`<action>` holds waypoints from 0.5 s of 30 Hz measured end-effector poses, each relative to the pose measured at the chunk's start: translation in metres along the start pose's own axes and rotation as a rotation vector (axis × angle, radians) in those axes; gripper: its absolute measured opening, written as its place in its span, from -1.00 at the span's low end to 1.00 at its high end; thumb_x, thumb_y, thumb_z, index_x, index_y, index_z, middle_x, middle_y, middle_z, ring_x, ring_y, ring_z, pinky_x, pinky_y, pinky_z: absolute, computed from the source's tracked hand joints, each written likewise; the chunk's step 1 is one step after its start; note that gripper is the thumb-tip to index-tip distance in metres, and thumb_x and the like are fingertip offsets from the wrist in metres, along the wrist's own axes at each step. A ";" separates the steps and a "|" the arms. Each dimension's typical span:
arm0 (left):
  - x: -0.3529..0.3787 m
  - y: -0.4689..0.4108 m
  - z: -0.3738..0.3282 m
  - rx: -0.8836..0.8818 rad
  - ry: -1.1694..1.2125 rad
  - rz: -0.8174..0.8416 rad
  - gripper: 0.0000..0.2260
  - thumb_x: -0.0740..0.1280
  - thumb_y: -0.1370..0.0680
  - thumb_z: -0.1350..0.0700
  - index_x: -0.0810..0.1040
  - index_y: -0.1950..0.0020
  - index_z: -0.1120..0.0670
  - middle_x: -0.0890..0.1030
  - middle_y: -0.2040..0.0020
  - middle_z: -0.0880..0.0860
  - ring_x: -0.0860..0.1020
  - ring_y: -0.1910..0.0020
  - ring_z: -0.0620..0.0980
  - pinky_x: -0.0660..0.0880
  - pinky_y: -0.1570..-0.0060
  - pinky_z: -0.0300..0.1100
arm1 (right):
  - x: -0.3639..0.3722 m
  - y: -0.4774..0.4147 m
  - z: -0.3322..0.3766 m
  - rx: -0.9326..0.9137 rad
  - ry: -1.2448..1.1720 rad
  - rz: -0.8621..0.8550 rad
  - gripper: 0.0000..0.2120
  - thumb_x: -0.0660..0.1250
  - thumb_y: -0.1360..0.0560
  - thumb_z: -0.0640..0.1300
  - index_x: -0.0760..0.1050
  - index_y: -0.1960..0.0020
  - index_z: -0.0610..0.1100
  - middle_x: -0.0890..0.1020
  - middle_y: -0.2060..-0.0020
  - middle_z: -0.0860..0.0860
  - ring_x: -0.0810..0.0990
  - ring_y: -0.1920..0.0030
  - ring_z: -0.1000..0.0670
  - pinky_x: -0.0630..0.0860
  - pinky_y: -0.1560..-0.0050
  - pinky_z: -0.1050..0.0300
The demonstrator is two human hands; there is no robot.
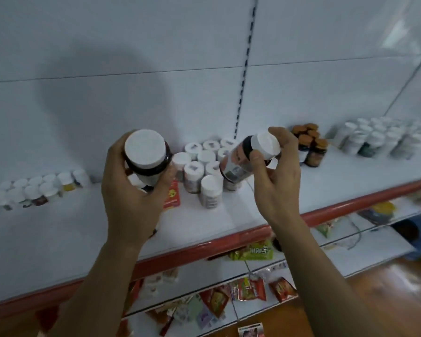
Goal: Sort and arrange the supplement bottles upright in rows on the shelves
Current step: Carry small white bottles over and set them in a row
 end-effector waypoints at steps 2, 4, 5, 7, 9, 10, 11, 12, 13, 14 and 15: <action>0.037 0.006 -0.019 0.006 0.071 0.032 -0.42 0.57 -0.45 0.13 0.38 -0.38 0.03 0.53 -0.28 0.01 0.51 -0.31 -0.12 0.51 -0.28 -0.09 | -0.056 0.000 -0.016 0.034 0.038 -0.090 -0.62 0.29 -0.61 -0.15 0.32 -0.39 -0.13 0.45 -0.22 -0.01 0.51 -0.14 0.01 0.61 0.09 0.11; 0.076 0.011 -0.036 0.011 0.144 0.086 -0.42 0.58 -0.45 0.14 0.39 -0.38 0.02 0.55 -0.30 0.05 0.53 -0.30 -0.02 0.52 -0.28 -0.03 | -0.113 -0.001 -0.032 0.050 0.101 -0.183 -0.64 0.29 -0.61 -0.14 0.32 -0.38 -0.12 0.46 -0.20 0.00 0.52 -0.11 0.02 0.60 0.11 0.13; 0.097 0.014 -0.045 0.013 0.178 0.121 -0.42 0.58 -0.44 0.13 0.39 -0.37 0.01 0.55 -0.28 0.03 0.54 -0.30 -0.02 0.53 -0.27 -0.07 | -0.140 -0.002 -0.042 0.060 0.149 -0.222 -0.64 0.29 -0.62 -0.13 0.31 -0.37 -0.09 0.46 -0.19 0.01 0.52 -0.11 0.00 0.61 0.08 0.04; 0.139 0.020 -0.060 0.008 0.230 0.189 -0.44 0.58 -0.44 0.12 0.40 -0.36 -0.01 0.55 -0.24 -0.06 0.54 -0.27 -0.13 0.52 -0.23 -0.22 | -0.190 -0.003 -0.067 0.108 0.260 -0.278 -0.63 0.28 -0.62 -0.07 0.28 -0.39 -0.02 0.47 -0.20 0.00 0.53 -0.14 -0.05 0.59 -0.04 -0.16; 0.181 0.028 -0.072 -0.016 0.273 0.249 -0.44 0.56 -0.44 0.09 0.41 -0.37 0.00 0.55 -0.23 -0.09 0.53 -0.26 -0.17 0.52 -0.22 -0.27 | -0.235 -0.001 -0.093 0.175 0.338 -0.309 -0.60 0.28 -0.60 -0.01 0.27 -0.40 0.03 0.48 -0.22 0.00 0.52 -0.19 -0.09 0.55 -0.12 -0.22; 0.203 0.033 -0.077 -0.030 0.293 0.280 -0.43 0.56 -0.44 0.06 0.41 -0.38 0.00 0.55 -0.25 -0.07 0.53 -0.27 -0.15 0.52 -0.22 -0.26 | -0.254 0.001 -0.105 0.212 0.360 -0.321 -0.60 0.29 -0.60 0.00 0.27 -0.39 0.05 0.48 -0.23 0.01 0.51 -0.21 -0.08 0.55 -0.14 -0.22; 0.224 0.038 -0.081 -0.046 0.306 0.315 -0.42 0.56 -0.43 0.03 0.41 -0.39 -0.01 0.54 -0.27 -0.07 0.53 -0.28 -0.13 0.53 -0.21 -0.26 | -0.272 0.003 -0.117 0.247 0.381 -0.329 -0.60 0.31 -0.60 -0.02 0.27 -0.38 0.05 0.48 -0.23 0.02 0.51 -0.22 -0.06 0.56 -0.15 -0.19; 0.247 0.044 -0.086 -0.062 0.320 0.350 -0.41 0.57 -0.43 0.00 0.41 -0.39 -0.03 0.53 -0.28 -0.08 0.52 -0.29 -0.13 0.53 -0.20 -0.28 | -0.291 0.005 -0.128 0.275 0.401 -0.338 -0.60 0.33 -0.60 -0.04 0.26 -0.37 0.06 0.49 -0.23 0.03 0.51 -0.20 -0.03 0.58 -0.14 -0.13; 0.270 0.050 -0.091 -0.076 0.341 0.385 -0.41 0.59 -0.43 0.00 0.41 -0.38 -0.07 0.53 -0.28 -0.12 0.52 -0.29 -0.13 0.53 -0.20 -0.28 | -0.310 0.006 -0.138 0.300 0.416 -0.345 -0.58 0.34 -0.60 -0.05 0.26 -0.38 0.06 0.50 -0.21 0.04 0.53 -0.17 0.01 0.59 -0.13 0.00; 0.293 0.055 -0.096 -0.085 0.364 0.411 -0.41 0.59 -0.42 0.01 0.41 -0.37 -0.10 0.53 -0.28 -0.13 0.52 -0.30 -0.11 0.54 -0.20 -0.25 | -0.328 0.007 -0.148 0.329 0.426 -0.353 -0.55 0.36 -0.59 -0.06 0.26 -0.40 0.05 0.51 -0.18 0.04 0.54 -0.13 0.07 0.57 -0.07 0.20; 0.315 0.060 -0.101 -0.090 0.385 0.430 -0.41 0.60 -0.42 0.03 0.41 -0.37 -0.10 0.54 -0.28 -0.12 0.53 -0.31 -0.08 0.56 -0.21 -0.19 | -0.348 0.006 -0.159 0.363 0.433 -0.357 -0.52 0.37 -0.58 -0.07 0.26 -0.42 0.04 0.52 -0.15 0.05 0.55 -0.09 0.16 0.51 0.01 0.37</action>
Point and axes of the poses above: each hand's wrist, its own y-axis away from the middle knuckle, its own x-axis out of the palm, z = x × y, the point moved 7 cm from there along -y, towards the middle knuckle
